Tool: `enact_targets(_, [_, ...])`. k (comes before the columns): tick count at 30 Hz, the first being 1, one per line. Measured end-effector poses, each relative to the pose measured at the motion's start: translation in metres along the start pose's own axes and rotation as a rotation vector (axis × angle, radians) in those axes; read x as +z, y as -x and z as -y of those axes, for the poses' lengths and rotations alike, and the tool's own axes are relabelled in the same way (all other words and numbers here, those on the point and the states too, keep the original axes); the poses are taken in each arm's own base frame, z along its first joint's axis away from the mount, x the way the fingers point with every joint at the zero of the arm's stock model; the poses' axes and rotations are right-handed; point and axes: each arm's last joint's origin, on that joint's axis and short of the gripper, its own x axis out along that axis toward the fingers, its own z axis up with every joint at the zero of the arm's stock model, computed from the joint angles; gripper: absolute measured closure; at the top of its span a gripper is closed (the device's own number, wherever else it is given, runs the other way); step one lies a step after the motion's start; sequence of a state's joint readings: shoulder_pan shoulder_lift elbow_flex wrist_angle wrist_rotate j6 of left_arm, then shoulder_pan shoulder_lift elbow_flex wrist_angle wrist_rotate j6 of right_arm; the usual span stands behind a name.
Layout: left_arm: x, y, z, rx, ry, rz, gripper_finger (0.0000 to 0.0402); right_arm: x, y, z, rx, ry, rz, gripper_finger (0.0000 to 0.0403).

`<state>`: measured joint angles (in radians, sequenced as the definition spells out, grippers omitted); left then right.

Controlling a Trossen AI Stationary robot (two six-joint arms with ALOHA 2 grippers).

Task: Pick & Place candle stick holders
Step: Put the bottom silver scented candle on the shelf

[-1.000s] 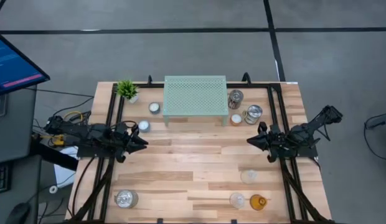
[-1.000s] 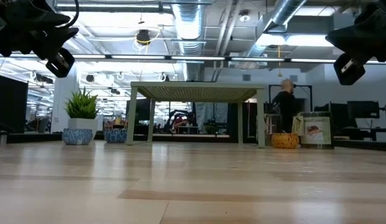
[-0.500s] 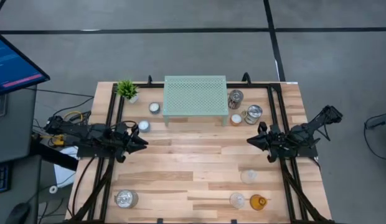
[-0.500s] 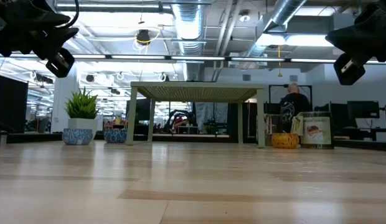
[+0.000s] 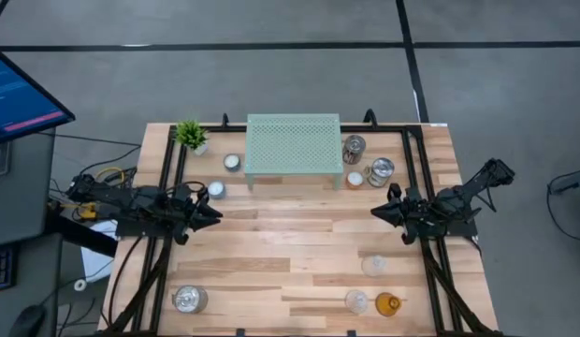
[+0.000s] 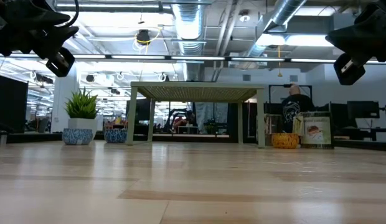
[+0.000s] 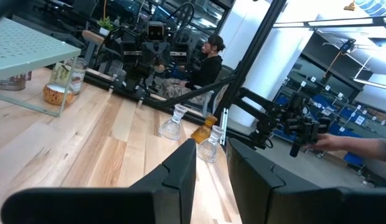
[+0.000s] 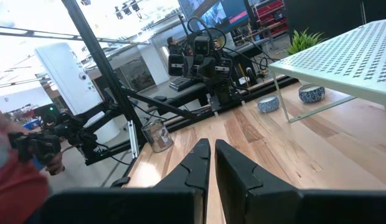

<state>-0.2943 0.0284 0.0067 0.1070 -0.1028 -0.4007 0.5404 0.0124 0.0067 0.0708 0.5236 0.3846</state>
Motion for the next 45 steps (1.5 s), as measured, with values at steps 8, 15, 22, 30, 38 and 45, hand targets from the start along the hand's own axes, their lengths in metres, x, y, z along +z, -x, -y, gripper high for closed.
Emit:
enact_targets(8, [0.003,0.0,0.001,-0.012,0.032,0.028,0.0311,0.0,0.0,0.0,0.001,-0.002,0.004,0.0385])
enact_targets(15, [0.014,0.001,0.006,-0.069,0.101,0.145,0.0311,0.006,0.0,-0.002,0.025,-0.108,0.056,0.0385])
enact_targets(22, [0.022,0.003,0.009,-0.104,0.104,0.223,0.0311,0.008,0.0,-0.003,0.037,-0.138,0.075,0.0385])
enact_targets(30, [0.016,-0.002,0.007,-0.075,0.087,0.162,0.0311,0.019,0.002,-0.005,0.036,-0.244,0.185,0.0385])
enact_targets(38, [0.013,-0.009,0.007,-0.074,0.283,0.125,0.0311,0.024,0.003,-0.001,-0.127,-0.288,0.293,0.0385])
enact_targets(45, [0.025,-0.01,0.01,-0.117,0.429,0.251,0.0311,0.023,0.004,0.001,-0.182,-0.243,0.297,0.0385])
